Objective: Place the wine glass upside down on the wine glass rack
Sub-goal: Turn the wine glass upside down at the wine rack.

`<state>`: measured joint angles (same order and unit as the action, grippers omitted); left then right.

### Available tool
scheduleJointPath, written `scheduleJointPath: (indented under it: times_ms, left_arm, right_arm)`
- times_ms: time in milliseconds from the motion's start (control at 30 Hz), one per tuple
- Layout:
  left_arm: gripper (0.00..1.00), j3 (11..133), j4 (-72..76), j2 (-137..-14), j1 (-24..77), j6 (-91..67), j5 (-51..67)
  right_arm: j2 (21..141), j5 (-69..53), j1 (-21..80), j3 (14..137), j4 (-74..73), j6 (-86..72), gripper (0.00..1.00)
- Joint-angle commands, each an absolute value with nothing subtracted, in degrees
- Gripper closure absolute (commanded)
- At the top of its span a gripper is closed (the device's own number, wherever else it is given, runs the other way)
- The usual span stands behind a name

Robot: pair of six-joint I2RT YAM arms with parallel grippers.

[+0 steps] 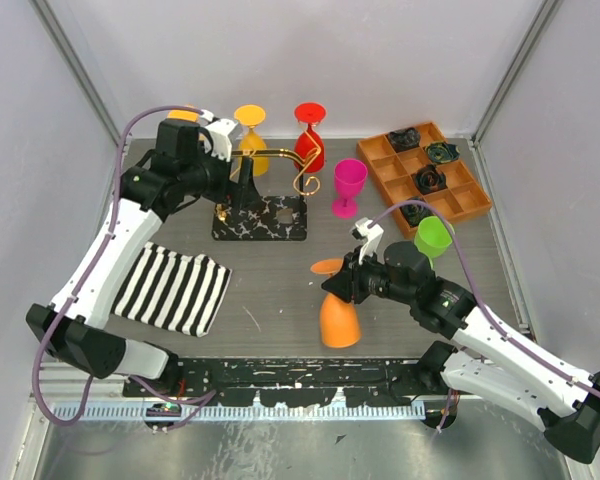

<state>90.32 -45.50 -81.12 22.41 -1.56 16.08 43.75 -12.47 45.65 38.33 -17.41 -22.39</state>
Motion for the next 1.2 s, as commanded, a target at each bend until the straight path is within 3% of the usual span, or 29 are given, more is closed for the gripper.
scheduleJointPath:
  times_ms: [0, 300, 533, 1167]
  left_arm:
    - [0.07, 89.3, -45.4, -78.5, 23.9, -2.2, 16.8]
    - [0.03, 86.3, -44.0, -71.1, 23.8, -1.7, 9.1]
    - [0.02, 83.3, -42.6, -63.9, 23.8, -2.1, 5.4]
    - [0.03, 71.0, -51.6, -32.9, 22.3, -10.0, -11.9]
  right_arm:
    - [42.3, -10.5, 45.9, 38.1, -11.5, -22.9, 0.99]
    - [40.7, -3.3, 45.8, 36.8, -4.8, -24.9, 0.99]
    - [42.6, -5.6, 45.8, 35.6, 4.6, -23.2, 0.99]
    - [69.4, -6.5, 56.8, 49.1, 25.4, -11.9, 0.99]
